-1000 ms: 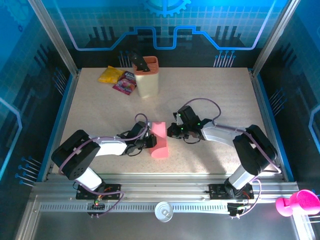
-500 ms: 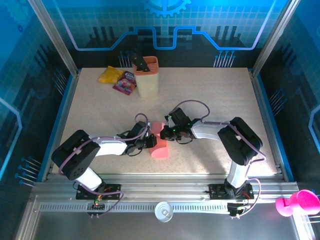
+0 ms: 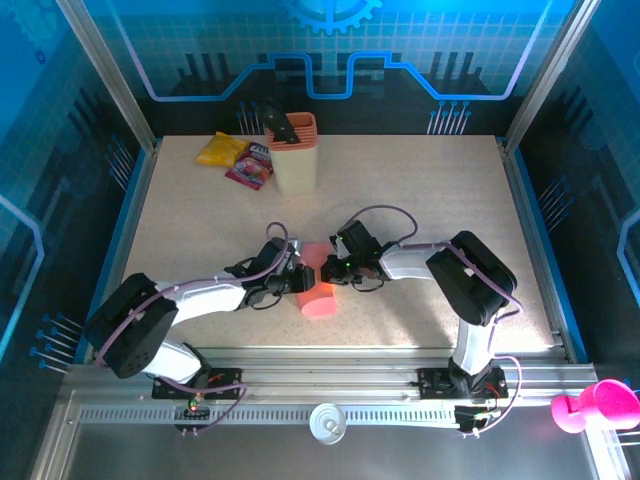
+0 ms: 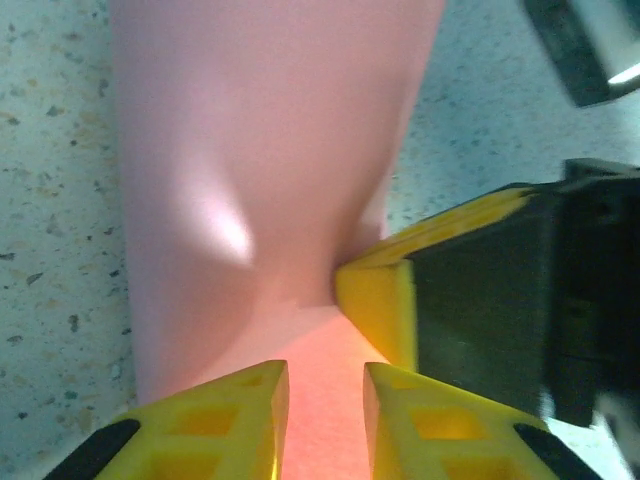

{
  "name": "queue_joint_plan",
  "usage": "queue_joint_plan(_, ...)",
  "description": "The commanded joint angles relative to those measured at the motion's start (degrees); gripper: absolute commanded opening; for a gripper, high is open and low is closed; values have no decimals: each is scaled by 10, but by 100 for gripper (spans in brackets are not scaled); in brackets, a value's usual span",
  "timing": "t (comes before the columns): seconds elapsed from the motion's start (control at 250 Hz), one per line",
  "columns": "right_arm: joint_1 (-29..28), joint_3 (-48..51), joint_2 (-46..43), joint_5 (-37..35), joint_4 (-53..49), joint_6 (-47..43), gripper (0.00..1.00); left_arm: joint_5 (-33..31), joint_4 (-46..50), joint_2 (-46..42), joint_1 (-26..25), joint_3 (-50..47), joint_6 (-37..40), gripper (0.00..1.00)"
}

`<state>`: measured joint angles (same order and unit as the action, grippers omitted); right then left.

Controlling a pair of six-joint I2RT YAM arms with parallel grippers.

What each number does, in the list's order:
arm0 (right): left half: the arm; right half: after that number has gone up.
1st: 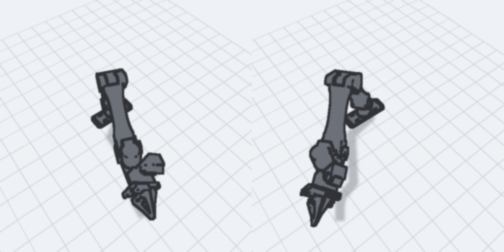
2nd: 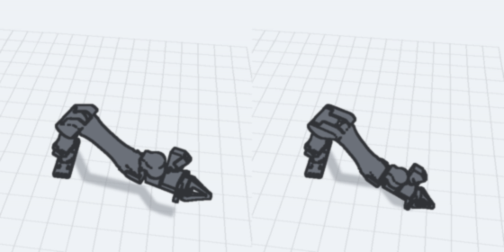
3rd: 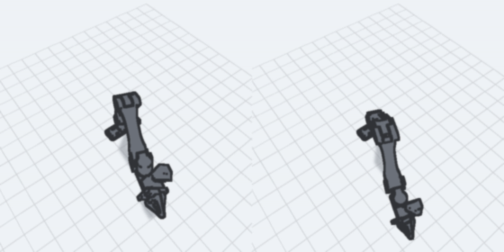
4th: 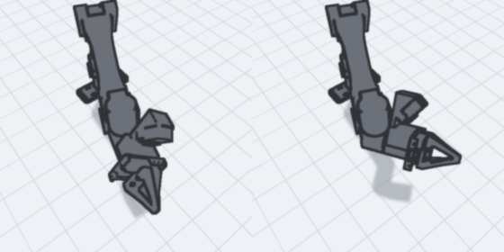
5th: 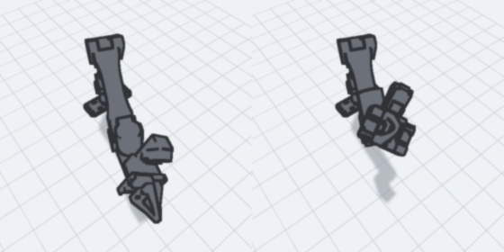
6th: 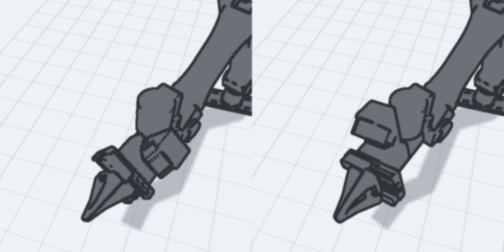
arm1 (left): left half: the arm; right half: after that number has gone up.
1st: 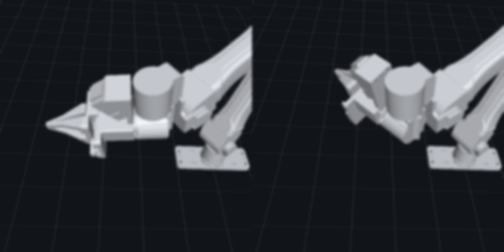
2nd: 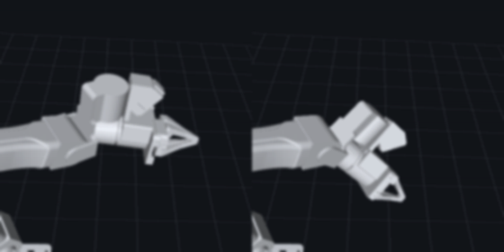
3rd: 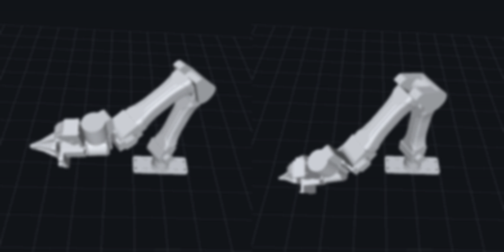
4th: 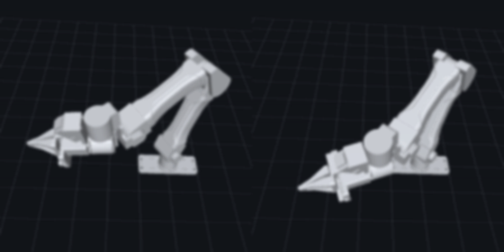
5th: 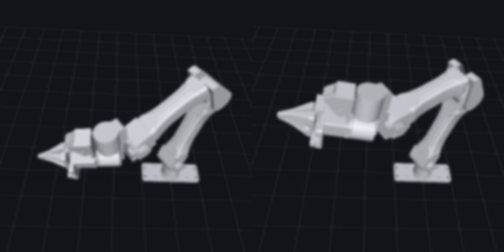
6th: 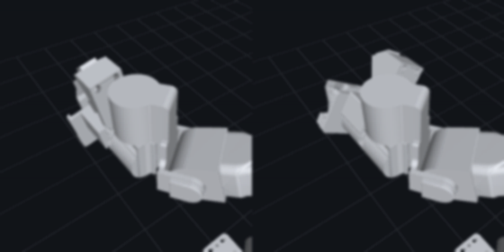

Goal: Fold a paper plane with a square sheet of paper (pick it up from the middle)
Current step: Hold the square sheet of paper at the center of the table, then first fold the square sheet of paper in half at the center of the table.

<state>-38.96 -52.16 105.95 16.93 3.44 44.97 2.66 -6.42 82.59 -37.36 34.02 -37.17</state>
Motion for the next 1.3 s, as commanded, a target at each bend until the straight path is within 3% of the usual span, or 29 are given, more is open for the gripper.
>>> queue_joint_plan(0.0,-3,14,23,-9,-10,6,0,29,19,-28,-6,-8,-5,21)
queue_joint_plan(0.308,-4,29,25,-11,-7,7,0,29,4,-39,-33,-51,-29,12)
queue_joint_plan(0.699,-4,34,26,-12,-4,11,0,25,-33,-5,-38,-103,-28,12)
queue_joint_plan(1.055,-4,35,29,-10,-3,12,0,7,11,-98,-38,-79,-28,13)
queue_joint_plan(1.298,-4,38,30,-12,0,14,0,40,-25,-78,-40,-94,-45,12)
